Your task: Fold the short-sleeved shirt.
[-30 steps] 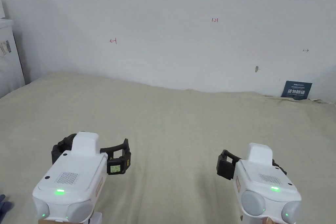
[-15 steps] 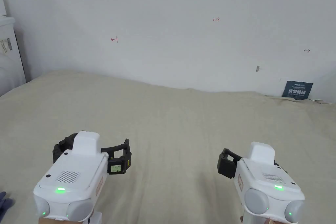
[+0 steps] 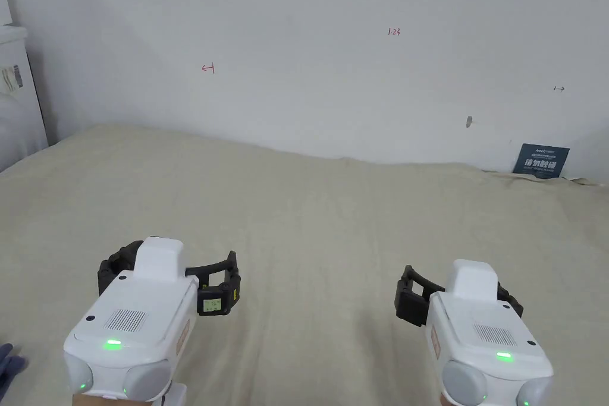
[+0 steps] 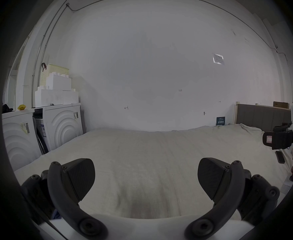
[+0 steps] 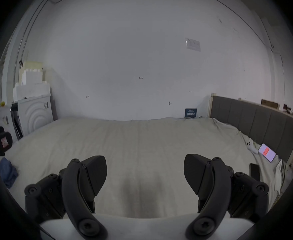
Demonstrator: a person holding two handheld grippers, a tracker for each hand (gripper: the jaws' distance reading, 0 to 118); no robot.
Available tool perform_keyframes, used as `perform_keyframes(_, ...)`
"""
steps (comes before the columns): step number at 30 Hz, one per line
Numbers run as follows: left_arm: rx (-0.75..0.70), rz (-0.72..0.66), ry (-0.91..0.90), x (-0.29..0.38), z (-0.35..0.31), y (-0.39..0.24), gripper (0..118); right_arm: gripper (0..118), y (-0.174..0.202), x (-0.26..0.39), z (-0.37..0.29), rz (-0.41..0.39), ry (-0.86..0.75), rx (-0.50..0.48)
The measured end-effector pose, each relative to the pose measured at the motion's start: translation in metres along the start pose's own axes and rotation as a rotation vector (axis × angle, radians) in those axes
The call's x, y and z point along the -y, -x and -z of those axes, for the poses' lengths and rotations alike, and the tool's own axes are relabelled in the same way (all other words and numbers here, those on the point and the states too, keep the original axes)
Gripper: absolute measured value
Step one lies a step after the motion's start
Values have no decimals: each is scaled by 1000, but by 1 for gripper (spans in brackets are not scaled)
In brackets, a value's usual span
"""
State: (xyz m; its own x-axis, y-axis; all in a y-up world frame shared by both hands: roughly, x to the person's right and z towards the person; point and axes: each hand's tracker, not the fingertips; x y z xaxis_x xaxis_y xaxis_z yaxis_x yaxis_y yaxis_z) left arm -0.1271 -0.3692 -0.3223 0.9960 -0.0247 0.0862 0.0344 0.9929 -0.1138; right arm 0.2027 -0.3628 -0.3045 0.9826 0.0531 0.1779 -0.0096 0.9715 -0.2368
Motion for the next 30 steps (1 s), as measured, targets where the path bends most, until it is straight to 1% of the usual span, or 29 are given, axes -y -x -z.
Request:
perform_keyframes(5, -4, 4, -1, 1, 0, -1, 118, 95, -2, 5, 6, 9, -4, -5)
perform_keyframes(8, -7, 0, -2, 2, -1, -1, 118, 95, -4, 6, 7, 51, 5, 1)
perform_keyframes(10, -7, 0, -5, 3, -1, -1, 118, 95, -7, 8, 7, 76, 3, -20)
perform_keyframes(13, -17, 8, -9, 4, 0, 0, 118, 95, -8, 10, 6, 63, -2, -23)
perform_keyframes(17, -28, 12, -16, 4, -1, 0, 118, 95, -6, 11, 4, 55, -14, 3)
perform_keyframes(22, -42, 7, -31, 5, -4, 1, 118, 95, -6, 14, -1, 14, -37, -8)
perform_keyframes(30, -44, -8, -43, 6, -6, 2, 118, 97, -6, 14, -2, 35, -55, -3)
